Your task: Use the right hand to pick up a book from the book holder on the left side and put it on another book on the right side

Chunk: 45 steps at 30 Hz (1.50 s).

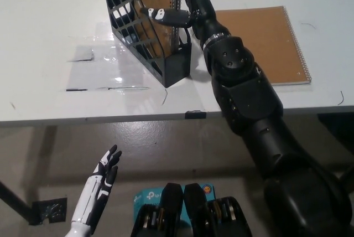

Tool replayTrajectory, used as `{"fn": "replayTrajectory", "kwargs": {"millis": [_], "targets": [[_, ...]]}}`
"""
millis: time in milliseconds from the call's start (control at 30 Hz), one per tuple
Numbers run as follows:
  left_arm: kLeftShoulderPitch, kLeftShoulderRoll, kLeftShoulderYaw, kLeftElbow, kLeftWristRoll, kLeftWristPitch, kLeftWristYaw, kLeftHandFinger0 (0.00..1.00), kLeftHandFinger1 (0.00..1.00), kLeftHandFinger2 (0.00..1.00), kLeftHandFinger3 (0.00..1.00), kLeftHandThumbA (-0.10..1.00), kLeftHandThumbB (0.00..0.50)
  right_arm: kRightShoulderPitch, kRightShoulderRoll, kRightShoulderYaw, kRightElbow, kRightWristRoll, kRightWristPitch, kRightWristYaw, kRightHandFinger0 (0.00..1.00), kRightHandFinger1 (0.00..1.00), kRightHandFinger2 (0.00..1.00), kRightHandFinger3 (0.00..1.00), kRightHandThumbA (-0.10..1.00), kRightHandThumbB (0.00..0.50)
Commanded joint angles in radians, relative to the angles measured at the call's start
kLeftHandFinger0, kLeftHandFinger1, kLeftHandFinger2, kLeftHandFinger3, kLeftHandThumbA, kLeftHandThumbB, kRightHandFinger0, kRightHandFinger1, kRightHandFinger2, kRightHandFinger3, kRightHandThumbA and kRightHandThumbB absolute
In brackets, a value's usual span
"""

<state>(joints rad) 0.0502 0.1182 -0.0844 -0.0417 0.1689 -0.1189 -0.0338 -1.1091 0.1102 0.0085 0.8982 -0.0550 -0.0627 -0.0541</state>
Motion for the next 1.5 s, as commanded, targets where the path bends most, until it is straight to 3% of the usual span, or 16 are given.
{"fn": "replayTrajectory", "kwargs": {"millis": [0,233,300,333,367,400,433,467,600,700,800,1067,1167,1333,1433,1467], "targets": [[-0.015,0.014,0.001,-0.02,-0.002,-0.029,-0.009,1.0,1.0,1.0,1.0,1.0,0.087,-0.086,0.011,-0.014,0.007,0.02,-0.058,-0.022,1.0,1.0,1.0,1.0,0.91,0.302],[-0.014,0.015,0.0,-0.021,0.005,-0.033,-0.006,1.0,1.0,1.0,1.0,1.0,0.085,-0.093,0.01,-0.021,0.018,0.027,-0.05,-0.021,1.0,1.0,1.0,1.0,0.92,0.296],[-0.015,0.015,0.0,-0.02,0.004,-0.029,-0.007,1.0,1.0,1.0,1.0,1.0,0.085,-0.098,0.012,-0.021,0.024,0.018,-0.042,-0.046,0.85,0.9,0.97,1.0,0.92,0.311],[-0.015,0.014,0.0,-0.022,-0.001,-0.026,-0.009,1.0,1.0,1.0,1.0,1.0,0.083,-0.105,0.013,-0.023,0.033,0.009,-0.036,-0.074,0.58,0.54,0.67,0.78,0.87,0.317],[-0.016,0.015,0.0,-0.023,0.0,-0.024,-0.01,1.0,1.0,1.0,1.0,1.0,0.083,-0.109,0.014,-0.021,0.037,0.001,-0.03,-0.092,0.31,0.24,0.34,0.45,0.74,0.273],[-0.017,0.016,0.001,-0.025,0.001,-0.021,-0.011,1.0,1.0,1.0,1.0,1.0,0.082,-0.114,0.015,-0.017,0.041,-0.011,-0.021,-0.115,0.15,0.17,0.3,0.38,0.7,0.295],[-0.018,0.016,0.0,-0.027,0.002,-0.021,-0.01,1.0,1.0,1.0,1.0,1.0,0.08,-0.12,0.014,0.003,0.043,-0.048,-0.012,-0.152,0.01,0.01,0.11,0.12,0.26,0.223],[-0.02,0.015,0.001,-0.025,0.002,-0.025,-0.009,1.0,1.0,1.0,1.0,1.0,0.079,-0.126,0.013,0.015,0.052,-0.064,-0.011,-0.165,0.0,0.0,0.08,0.06,-0.05,0.204],[-0.023,0.018,-0.002,-0.024,0.005,-0.029,-0.01,1.0,1.0,1.0,1.0,1.0,0.085,-0.133,0.016,0.03,0.071,-0.063,-0.015,-0.161,0.0,0.04,0.33,0.38,-0.1,0.179],[-0.021,0.018,0.0,-0.029,0.002,-0.024,-0.011,1.0,1.0,1.0,1.0,1.0,0.086,-0.136,0.025,0.037,0.075,-0.063,-0.004,-0.167,0.0,0.14,0.56,0.52,-0.1,0.167],[-0.03,0.021,0.0,-0.022,0.005,-0.027,-0.01,1.0,1.0,1.0,1.0,1.0,0.085,-0.139,0.027,0.036,0.082,-0.062,-0.006,-0.176,0.0,0.27,0.68,0.64,-0.1,0.16],[-0.039,0.022,-0.001,-0.017,0.006,-0.019,-0.011,1.0,1.0,1.0,1.0,1.0,0.101,-0.128,0.026,0.034,0.104,-0.067,-0.017,-0.203,0.0,0.28,0.66,0.64,-0.1,0.159],[-0.04,0.023,-0.002,-0.019,0.012,-0.019,-0.009,1.0,1.0,1.0,1.0,1.0,0.096,-0.129,0.025,0.034,0.106,-0.065,-0.036,-0.206,0.0,0.29,0.7,0.74,-0.1,0.149],[-0.045,0.017,0.0,-0.016,-0.001,-0.028,-0.009,1.0,1.0,1.0,1.0,1.0,0.083,-0.175,0.047,-0.129,0.118,0.146,-0.042,-0.112,0.0,0.29,0.71,0.67,-0.1,0.119],[-0.047,0.019,-0.001,-0.009,0.001,-0.037,-0.008,1.0,1.0,1.0,1.0,1.0,0.081,-0.225,0.071,-0.322,0.139,0.35,0.033,-0.059,0.0,0.35,0.79,0.84,-0.1,0.131],[-0.048,0.018,-0.001,-0.006,0.003,-0.041,-0.007,1.0,1.0,1.0,1.0,1.0,0.081,-0.261,0.075,-0.435,0.15,0.472,0.105,-0.067,0.0,0.35,0.86,1.0,-0.1,0.126]]}}
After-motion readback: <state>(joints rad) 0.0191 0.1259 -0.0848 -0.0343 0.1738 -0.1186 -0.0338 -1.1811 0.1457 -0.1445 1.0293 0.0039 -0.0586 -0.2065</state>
